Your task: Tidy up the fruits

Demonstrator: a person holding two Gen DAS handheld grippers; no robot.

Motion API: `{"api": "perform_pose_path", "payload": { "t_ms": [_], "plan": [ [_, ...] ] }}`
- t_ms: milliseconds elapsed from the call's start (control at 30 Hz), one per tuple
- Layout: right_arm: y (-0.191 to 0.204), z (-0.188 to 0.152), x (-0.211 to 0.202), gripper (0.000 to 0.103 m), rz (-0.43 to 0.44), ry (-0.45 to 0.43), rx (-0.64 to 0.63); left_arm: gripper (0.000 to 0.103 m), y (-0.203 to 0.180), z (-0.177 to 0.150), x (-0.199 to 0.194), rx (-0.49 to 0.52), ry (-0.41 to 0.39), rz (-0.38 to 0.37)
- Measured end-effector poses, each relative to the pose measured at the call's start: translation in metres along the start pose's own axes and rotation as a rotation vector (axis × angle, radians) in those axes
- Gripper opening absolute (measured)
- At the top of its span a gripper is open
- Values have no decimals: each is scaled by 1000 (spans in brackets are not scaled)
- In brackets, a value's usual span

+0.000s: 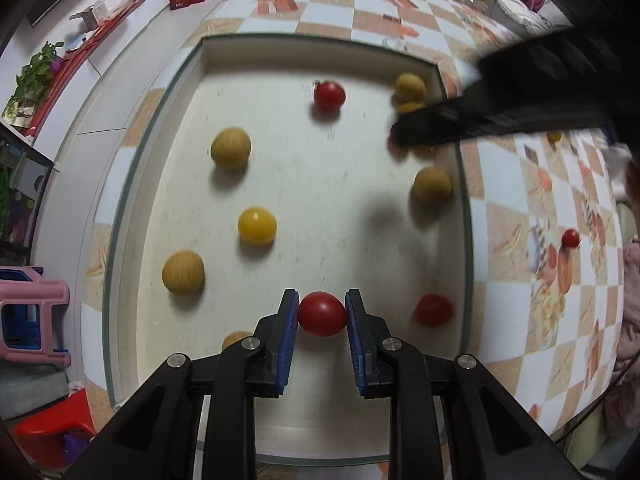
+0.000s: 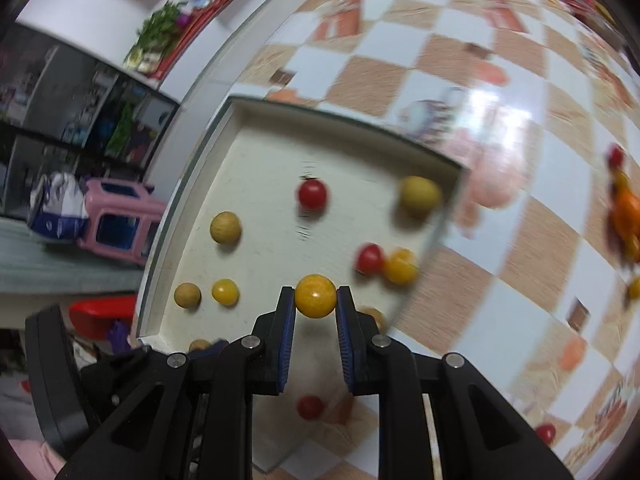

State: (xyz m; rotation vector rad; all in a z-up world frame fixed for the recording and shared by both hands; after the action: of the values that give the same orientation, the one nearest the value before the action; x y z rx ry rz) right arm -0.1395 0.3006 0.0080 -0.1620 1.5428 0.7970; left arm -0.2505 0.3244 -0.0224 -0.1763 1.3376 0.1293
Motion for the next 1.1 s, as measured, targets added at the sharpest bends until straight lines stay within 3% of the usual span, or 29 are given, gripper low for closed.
{"api": "perform_pose_path", "payload": {
  "t_ms": [300, 367, 433, 500, 667, 767, 867, 967, 1000, 1033, 1067, 1100],
  "plan": [
    [20, 14, 44, 24, -142, 78, -125, 26, 0, -14, 8, 8, 21, 21],
    [23, 14, 48, 27, -149, 83, -134, 32, -1, -16, 9, 13, 25, 16],
    [28, 14, 49, 45, -129, 94, -136, 74, -1, -16, 7, 6, 16, 20],
    [33, 18, 51, 65, -142, 93, -140, 76, 0, -16, 1, 6, -13, 45],
    [32, 25, 44, 66, -118, 84, -112, 76, -4, -20, -1, 12, -2, 51],
    [30, 25, 29, 81, -94, 64, -100, 76, -6, -23, -3, 17, 6, 58],
    [32, 23, 14, 82, -92, 43, -97, 76, -10, -26, -8, 25, 22, 46],
    [30, 21, -1, 91, -92, 24, -68, 76, -3, -25, -18, 30, 19, 29],
    [28, 21, -8, 94, -90, 12, -48, 79, -4, -26, -21, 33, 18, 25],
    [27, 21, -11, 98, -89, 3, -35, 94, -5, -26, -23, 39, 16, 18],
    [25, 21, -16, 102, -86, -5, -21, 100, -5, -25, -25, 43, 11, 13],
    [23, 21, -20, 103, -83, -15, -7, 102, -6, -25, -28, 50, 0, 12]
  ]
}}
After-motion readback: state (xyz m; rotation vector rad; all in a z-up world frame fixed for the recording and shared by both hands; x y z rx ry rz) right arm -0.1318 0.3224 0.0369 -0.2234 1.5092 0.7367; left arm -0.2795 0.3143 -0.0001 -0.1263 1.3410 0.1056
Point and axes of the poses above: each gripper's, at about its wrist camera, not at the fingertips, and x roughly the way its jaws point, y to its left, z to its top, the point moved 5 cm from there along x, roughly the way its jaws point, and after that the axes turned 5 degrees about x, right-handed, at the moved point
